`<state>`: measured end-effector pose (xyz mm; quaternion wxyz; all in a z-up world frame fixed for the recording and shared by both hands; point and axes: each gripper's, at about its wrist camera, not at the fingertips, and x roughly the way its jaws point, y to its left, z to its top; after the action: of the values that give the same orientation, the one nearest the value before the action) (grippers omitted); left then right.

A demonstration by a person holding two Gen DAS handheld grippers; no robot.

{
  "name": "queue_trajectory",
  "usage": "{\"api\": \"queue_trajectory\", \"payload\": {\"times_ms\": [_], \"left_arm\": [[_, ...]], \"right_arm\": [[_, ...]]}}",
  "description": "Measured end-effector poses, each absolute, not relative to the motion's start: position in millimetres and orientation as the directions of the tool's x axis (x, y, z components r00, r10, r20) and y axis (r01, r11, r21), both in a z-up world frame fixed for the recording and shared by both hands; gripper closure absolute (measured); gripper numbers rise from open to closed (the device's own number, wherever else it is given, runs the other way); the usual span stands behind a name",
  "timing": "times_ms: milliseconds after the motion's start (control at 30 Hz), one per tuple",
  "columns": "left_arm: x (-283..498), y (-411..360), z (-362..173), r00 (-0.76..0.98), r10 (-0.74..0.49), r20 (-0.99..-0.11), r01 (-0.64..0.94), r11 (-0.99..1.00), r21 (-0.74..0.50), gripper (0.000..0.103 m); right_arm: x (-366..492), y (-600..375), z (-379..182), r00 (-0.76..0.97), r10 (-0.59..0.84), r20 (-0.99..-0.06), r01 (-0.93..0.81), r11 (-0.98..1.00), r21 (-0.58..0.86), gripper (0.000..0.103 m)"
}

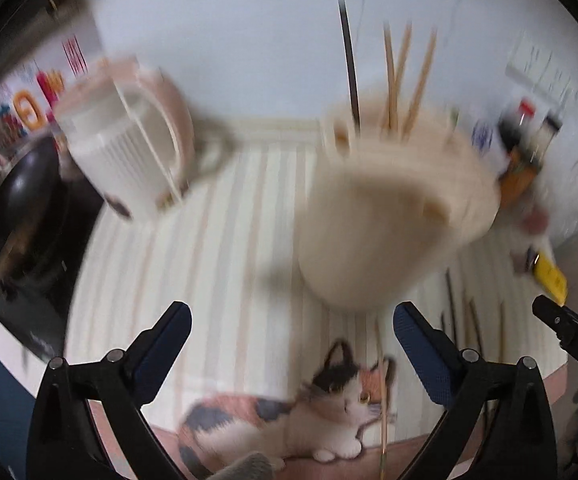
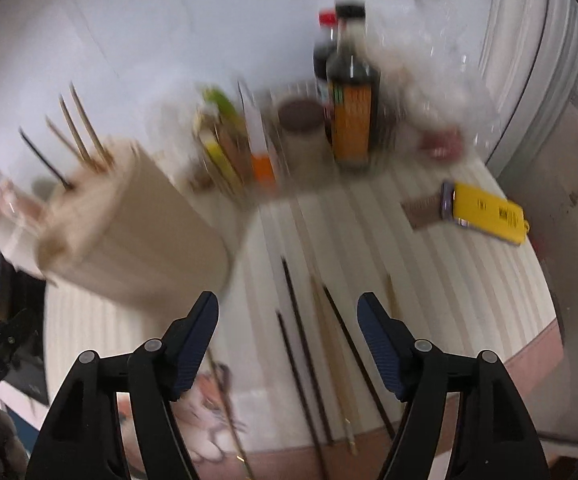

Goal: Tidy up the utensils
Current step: 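Grasp a wooden chopstick with the left tool while the right tool grasps a black chopstick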

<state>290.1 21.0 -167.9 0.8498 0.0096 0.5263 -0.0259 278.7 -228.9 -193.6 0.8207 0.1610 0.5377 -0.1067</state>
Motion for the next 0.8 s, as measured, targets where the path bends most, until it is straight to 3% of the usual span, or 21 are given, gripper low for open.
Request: {"api": "queue_trajectory", "payload": {"times_ms": [133, 167, 267, 533, 567, 600, 800], "left_arm": [[279, -3, -221, 0.344, -0.04, -0.938, 0.04, 0.999, -0.028, 0.001], [277, -8, -230, 0.321, -0.048, -0.946, 0.044, 0.998, -0.036, 0.005], [269, -31, -265, 0.232, -0.059, -0.971, 0.063, 0.997, -0.046, 0.021], [252, -70, -328, 0.111, 0.002, -0.994, 0.115, 0.993, 0.015, 0.066], [251, -71, -326, 0.126, 0.008, -0.992, 0.121, 0.992, 0.023, 0.089], [250, -70, -325, 0.128, 0.007, -0.992, 0.126, 0.992, 0.023, 0.096], [246, -33, -319, 0.129, 0.077, -0.989, 0.081, 0.993, 0.088, 0.099]], "right_arm": [[269, -226, -238, 0.302, 0.077, -0.95, 0.302, 0.938, 0.172, 0.07], [266, -226, -247, 0.283, 0.092, -0.955, 0.295, 0.939, 0.178, 0.078], [259, -227, -274, 0.229, 0.14, -0.963, 0.269, 0.942, 0.201, 0.09], [253, -238, -308, 0.159, 0.229, -0.96, 0.241, 0.934, 0.263, 0.09], [252, -239, -310, 0.15, 0.247, -0.957, 0.238, 0.931, 0.277, 0.09], [252, -238, -312, 0.143, 0.262, -0.954, 0.238, 0.927, 0.29, 0.09], [258, -217, -323, 0.101, 0.284, -0.954, 0.186, 0.936, 0.298, 0.09]]}}
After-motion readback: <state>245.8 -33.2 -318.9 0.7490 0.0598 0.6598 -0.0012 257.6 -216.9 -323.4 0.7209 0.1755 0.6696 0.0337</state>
